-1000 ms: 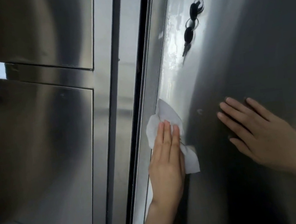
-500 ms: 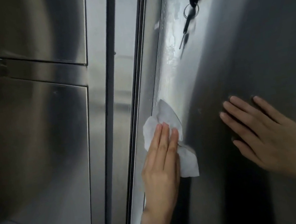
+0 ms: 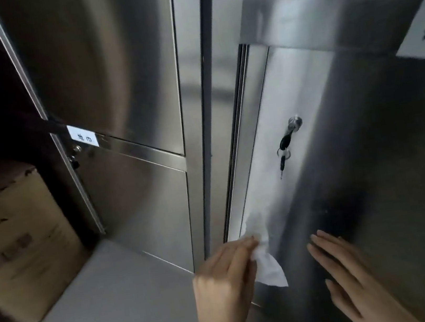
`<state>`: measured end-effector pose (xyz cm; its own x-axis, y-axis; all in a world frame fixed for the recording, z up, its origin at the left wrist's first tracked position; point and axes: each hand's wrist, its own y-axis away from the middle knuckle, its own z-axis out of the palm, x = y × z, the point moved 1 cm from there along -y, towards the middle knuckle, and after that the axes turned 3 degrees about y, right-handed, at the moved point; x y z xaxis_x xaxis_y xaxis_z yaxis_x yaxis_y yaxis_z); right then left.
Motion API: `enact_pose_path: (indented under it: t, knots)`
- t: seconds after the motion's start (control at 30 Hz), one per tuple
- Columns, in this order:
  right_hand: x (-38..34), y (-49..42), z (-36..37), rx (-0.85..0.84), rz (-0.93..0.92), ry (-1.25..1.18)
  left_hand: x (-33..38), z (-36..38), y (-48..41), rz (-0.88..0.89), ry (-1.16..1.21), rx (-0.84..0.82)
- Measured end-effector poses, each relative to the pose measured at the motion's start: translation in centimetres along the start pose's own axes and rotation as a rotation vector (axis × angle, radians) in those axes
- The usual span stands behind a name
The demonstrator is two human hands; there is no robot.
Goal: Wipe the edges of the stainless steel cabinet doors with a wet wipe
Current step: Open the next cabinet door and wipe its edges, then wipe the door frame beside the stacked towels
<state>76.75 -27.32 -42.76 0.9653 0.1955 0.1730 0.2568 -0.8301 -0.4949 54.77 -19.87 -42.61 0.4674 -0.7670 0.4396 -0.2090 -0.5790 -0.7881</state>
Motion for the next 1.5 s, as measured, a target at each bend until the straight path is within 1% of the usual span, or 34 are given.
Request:
enact_pose_path:
  t: [0.1, 0.2, 0.3, 0.37, 0.47, 0.53, 0.6, 0.7, 0.73, 0.8, 0.87, 0.93, 1.0, 1.13, 1.2, 1.23, 1.3, 1.4, 1.5]
  knots:
    - [-2.1, -0.9, -9.3, -0.019, -0.015, -0.141, 6.3, -6.4, -3.4, -0.178, 0.0, -0.077]
    - [-2.4, -3.8, -20.5, -0.08, 0.019, -0.228, 12.3, -12.1, -7.7, -0.248, 0.057, -0.138]
    - [-2.4, -6.3, -30.6, -0.077, 0.037, -0.232, 17.2, -16.4, -12.0, -0.307, 0.15, -0.155]
    - [-2.7, -6.8, -35.9, -0.096, 0.073, -0.231, 19.8, -18.6, -14.3, -0.285, 0.211, -0.215]
    - [-3.8, -6.5, -41.6, -0.091, 0.144, -0.194, 22.8, -20.9, -17.2, -0.177, 0.226, -0.293]
    - [-4.9, -5.7, -44.0, -0.082, 0.194, -0.158, 24.7, -21.9, -18.3, -0.13, 0.23, -0.359]
    - [-6.1, -4.8, -46.0, -0.074, 0.298, -0.16, 26.8, -23.0, -18.8, -0.078, 0.279, -0.42]
    - [-8.0, -2.8, -47.8, -0.079, 0.392, -0.181, 29.6, -24.6, -18.9, 0.057, 0.353, -0.532]
    - [-8.4, -1.9, -48.2, -0.082, 0.447, -0.257, 30.3, -25.0, -18.8, 0.11, 0.381, -0.564]
    - [-9.4, 0.1, -49.4, -0.1, 0.606, -0.494, 32.0, -25.5, -18.6, 0.16, 0.463, -0.626]
    - [-10.4, 2.1, -50.5, -0.042, 0.729, -0.728, 34.1, -25.9, -18.3, 0.189, 0.55, -0.67]
    - [-11.2, 3.9, -52.0, 0.017, 0.885, -1.012, 36.5, -26.1, -18.1, 0.258, 0.65, -0.697]
    - [-11.5, 5.6, -53.6, 0.078, 1.032, -1.228, 39.3, -25.9, -17.8, 0.351, 0.725, -0.674]
    - [-10.6, 9.0, -56.9, 0.211, 1.212, -1.256, 44.8, -24.5, -17.0, 0.396, 0.857, -0.586]
    - [-9.4, 11.0, -59.0, 0.286, 1.282, -1.218, 47.6, -23.0, -16.8, 0.447, 0.872, -0.567]
    - [-8.5, 12.0, -60.1, 0.33, 1.309, -1.178, 49.1, -22.3, -16.8, 0.465, 0.872, -0.585]
    - [-6.3, 14.0, -62.3, 0.438, 1.33, -1.119, 52.1, -20.8, -16.6, 0.478, 0.894, -0.637]
    - [-2.7, 17.1, -65.2, 0.575, 1.321, -0.999, 56.6, -18.5, -16.1, 0.466, 0.989, -0.689]
    - [1.2, 19.9, -67.3, 0.649, 1.29, -0.956, 61.3, -16.2, -15.7, 0.42, 1.059, -0.671]
